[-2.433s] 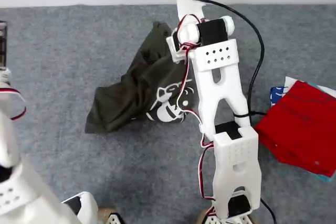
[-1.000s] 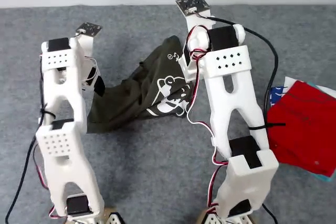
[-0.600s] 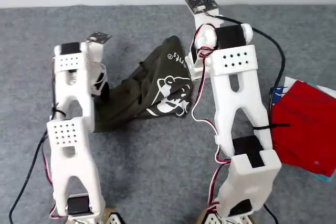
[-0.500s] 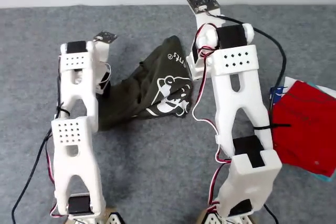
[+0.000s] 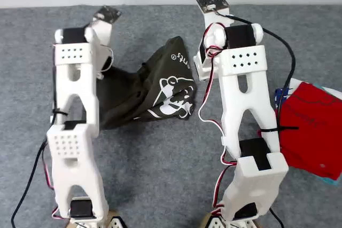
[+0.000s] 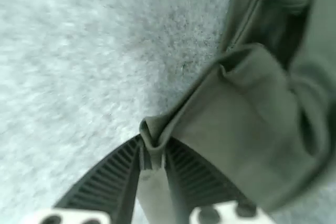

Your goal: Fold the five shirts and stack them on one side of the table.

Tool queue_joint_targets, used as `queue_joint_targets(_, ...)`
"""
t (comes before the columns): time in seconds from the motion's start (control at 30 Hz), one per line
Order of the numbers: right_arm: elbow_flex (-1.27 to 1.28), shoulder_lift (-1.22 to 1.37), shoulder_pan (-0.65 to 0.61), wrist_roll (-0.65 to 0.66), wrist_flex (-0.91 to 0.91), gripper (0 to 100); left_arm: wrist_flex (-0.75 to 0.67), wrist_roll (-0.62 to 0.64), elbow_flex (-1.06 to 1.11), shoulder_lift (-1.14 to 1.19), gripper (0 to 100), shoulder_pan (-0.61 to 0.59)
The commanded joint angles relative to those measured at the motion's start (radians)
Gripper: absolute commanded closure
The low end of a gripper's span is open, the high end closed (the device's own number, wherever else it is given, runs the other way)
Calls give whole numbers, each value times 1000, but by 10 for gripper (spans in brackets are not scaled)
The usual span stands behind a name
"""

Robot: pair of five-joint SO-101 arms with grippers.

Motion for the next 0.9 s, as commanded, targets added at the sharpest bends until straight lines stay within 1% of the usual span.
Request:
queue_joint_targets(0.0,-5,-65,27,6,41,732,26,6,108,-287,987,3)
queue_joint_targets(0.27,-5,-65,35,6,41,732,25,-2,515,-752,987,-44)
queue_joint_targets(0.43,-5,-65,28,6,41,732,21,-8,779,-977,987,-155)
queue_joint_targets(0.6,-5,-65,27,6,41,732,11,-69,1000,-1145,987,-242)
queue_joint_targets(0.77,-9,-65,13,-8,39,732,8,-72,1159,-1306,987,-236)
queue_joint_targets(0.87,-23,-62,-33,-100,33,733,11,-72,1242,-1424,987,-207)
